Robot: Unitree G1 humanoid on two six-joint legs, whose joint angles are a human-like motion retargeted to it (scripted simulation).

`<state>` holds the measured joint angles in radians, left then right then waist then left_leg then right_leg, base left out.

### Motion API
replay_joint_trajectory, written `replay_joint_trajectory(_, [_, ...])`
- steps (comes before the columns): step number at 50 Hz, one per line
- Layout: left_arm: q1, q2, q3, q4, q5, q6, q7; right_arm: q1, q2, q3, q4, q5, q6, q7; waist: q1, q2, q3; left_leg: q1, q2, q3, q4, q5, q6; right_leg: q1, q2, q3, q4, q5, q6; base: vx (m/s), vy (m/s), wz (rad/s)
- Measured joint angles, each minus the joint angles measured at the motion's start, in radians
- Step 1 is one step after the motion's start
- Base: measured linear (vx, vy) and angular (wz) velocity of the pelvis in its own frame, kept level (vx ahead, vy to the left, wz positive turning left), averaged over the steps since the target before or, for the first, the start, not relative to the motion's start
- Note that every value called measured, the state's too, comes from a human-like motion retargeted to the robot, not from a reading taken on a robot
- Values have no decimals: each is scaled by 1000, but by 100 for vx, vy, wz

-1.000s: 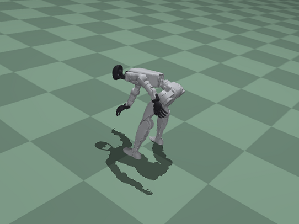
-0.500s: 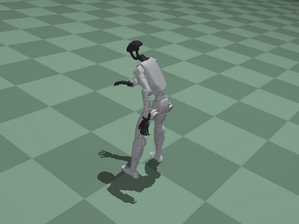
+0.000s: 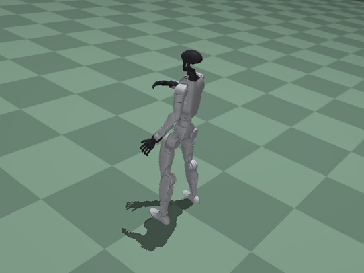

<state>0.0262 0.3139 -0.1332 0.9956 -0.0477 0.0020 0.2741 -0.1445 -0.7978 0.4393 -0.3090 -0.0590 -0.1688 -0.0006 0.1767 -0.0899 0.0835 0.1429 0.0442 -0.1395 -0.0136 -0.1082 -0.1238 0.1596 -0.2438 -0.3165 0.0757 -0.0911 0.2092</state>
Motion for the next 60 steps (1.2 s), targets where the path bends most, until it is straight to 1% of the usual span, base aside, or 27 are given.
replay_joint_trajectory(2, [4, 3, -12, 7, -6, 3, 3, 18, -2, 8, -14, 72, -5, 62, -2, 0, -17, 3, -1, 5, 9, -7, 6, 0, -1, 7, 6, -4, -8, 6, 0, -18])
replay_joint_trajectory(5, [8, -2, -14, 27, -2, 14, -6, 38, 5, 14, -19, 179, 14, 143, -7, 5, -28, 14, 0, 17, 14, -15, 5, 3, -1, 18, 13, -8, -10, 4, 0, -19])
replay_joint_trajectory(8, [18, -9, -14, 49, 4, 21, -15, 53, 15, 5, -1, 243, 34, 184, -16, 12, -28, 24, 3, 27, 14, -19, 3, 4, -1, 28, 18, -8, -11, 3, 0, -18])
replay_joint_trajectory(10, [27, -13, -15, 63, 7, 22, -19, 59, 19, -7, 18, 251, 39, 184, -22, 17, -27, 29, 4, 34, 12, -20, 1, 3, 0, 35, 19, -7, -11, 0, 0, 0])
replay_joint_trajectory(15, [58, -21, -16, 93, 8, 19, -25, 50, 9, -45, 78, 171, 32, 124, -33, 28, -16, 31, 8, 50, 8, -19, -2, -6, 5, 49, 15, 2, -11, 0, 0, 0])
replay_joint_trajectory(20, [82, -24, -20, 109, 19, 20, -37, -6, -23, -46, 144, -27, 37, 70, -32, 35, 7, 22, 13, 66, 4, -14, -3, -26, 10, 65, 9, 12, -12, -1, 0, -4])
replay_joint_trajectory(22, [91, -20, -22, 108, 28, 21, -37, -36, -33, -32, 180, -108, 39, 44, -28, 33, 16, 4, 15, 82, 21, -24, 6, -54, 9, 70, 35, 5, -21, -3, -2, -18])
replay_joint_trajectory(23, [90, -21, -24, 109, 34, 22, -40, -52, -32, -21, 206, -148, 47, 32, -25, 35, 25, 6, 16, 79, 7, -15, -2, -51, 13, 76, 16, 16, -15, -4, -3, -18])
replay_joint_trajectory(26, [87, -18, -34, 99, 41, 20, -38, -108, -12, 16, 310, -203, 65, -11, -16, 37, 59, -1, 22, 88, -6, -5, -7, -65, 20, 86, 3, 29, -13, -5, -2, -10])
replay_joint_trajectory(28, [83, -15, -45, 85, 39, 16, -34, -151, 18, 43, 404, -197, 76, -41, -11, 38, 84, -13, 25, 94, -9, 0, -9, -82, 24, 92, -1, 37, -13, -9, -4, -14])
replay_joint_trajectory(30, [84, -6, -58, 58, 26, 7, -22, -200, 57, 69, 514, -169, 80, -72, -7, 34, 109, -52, 28, 112, 27, -15, 4, -130, 21, 93, 42, 27, -24, -11, -4, -12])
replay_joint_trajectory(32, [67, -4, -73, 31, 4, -6, -20, -263, 107, 92, 651, -169, 99, -111, -3, 40, 153, -61, 32, 102, -7, 12, -17, -132, 32, 102, -6, 59, -10, -15, -5, -6])
replay_joint_trajectory(35, [42, 8, -96, -23, -44, -31, -12, -371, 185, 119, 879, -188, 126, -183, 4, 46, 230, -108, 36, 103, -11, 31, -22, -179, 37, 105, -11, 82, -7, -20, -5, 0])
replay_joint_trajectory(38, [10, 22, -116, -87, -108, -56, -7, -487, 255, 125, 1112, -193, 164, -262, 15, 56, 322, -178, 38, 99, -12, 57, -28, -252, 39, 105, -7, 108, -5, -25, -5, 8])
replay_joint_trajectory(40, [-12, 32, -128, -136, -159, -69, -3, -569, 287, 117, 1251, -161, 188, -310, 23, 68, 393, -233, 39, 95, -15, 78, -34, -309, 39, 104, -1, 126, -4, -28, -5, 14])
replay_joint_trajectory(42, [-15, 42, -145, -193, -220, -82, 4, -643, 303, 107, 1363, -94, 202, -352, 28, 78, 433, -323, 40, 88, -22, 107, -41, -403, 40, 103, 5, 150, -5, -29, -5, 21])
replay_joint_trajectory(45, [6, 60, -176, -283, -322, -99, 14, -754, 308, 107, 1498, 20, 213, -412, 27, 91, 437, -506, 44, 73, -38, 161, -56, -592, 43, 98, 11, 194, -9, -28, -5, 28])
replay_joint_trajectory(47, [55, 65, -172, -337, -279, -119, -43, -818, 304, 93, 1546, 70, 246, -449, 16, 97, 437, -649, 42, 75, 14, 174, -103, -723, 35, 86, 50, 229, 38, -23, -6, 30])
replay_joint_trajectory(48, [72, 76, -179, -362, -283, -126, -60, -856, 298, 87, 1571, 81, 249, -469, 15, 105, 437, -738, 50, 72, 72, 157, -129, -795, 40, 75, 81, 230, 49, -22, -7, 29])
replay_joint_trajectory(49, [82, 89, -192, -382, -300, -133, -67, -902, 291, 96, 1596, 96, 255, -486, 13, 106, 437, -816, 49, 70, 98, 159, -138, -866, 39, 72, 95, 240, 52, -22, -5, 30])
replay_joint_trajectory(53, [110, 121, -241, -434, -351, -147, -71, -1092, 235, 184, 1673, 136, 269, -562, -1, 121, 437, -1097, 30, 56, 151, 203, -138, -1136, 22, 70, 137, 287, 52, -20, 1, 43])
replay_joint_trajectory(55, [77, 101, -309, -410, -336, -157, -38, -1226, 179, 275, 1727, 144, 278, -517, -12, 161, 437, -1242, 17, 31, 169, 231, -138, -1269, 4, 55, 163, 301, 52, -14, 3, 66])
replay_joint_trajectory(57, [122, 128, -278, -431, -363, -156, -77, -1287, 154, 319, 1729, 148, 265, -580, -11, 154, 437, -1372, 12, 44, 238, 225, -138, -1400, 3, 66, 214, 311, 53, -15, 1, 29])
replay_joint_trajectory(60, [156, 147, -258, -441, -381, -149, -94, -1398, 97, 393, 1744, 125, 261, -577, -13, 159, 437, -1561, 2, 45, 330, 219, -138, -1590, -10, 71, 303, 310, 53, -9, 1, 40])
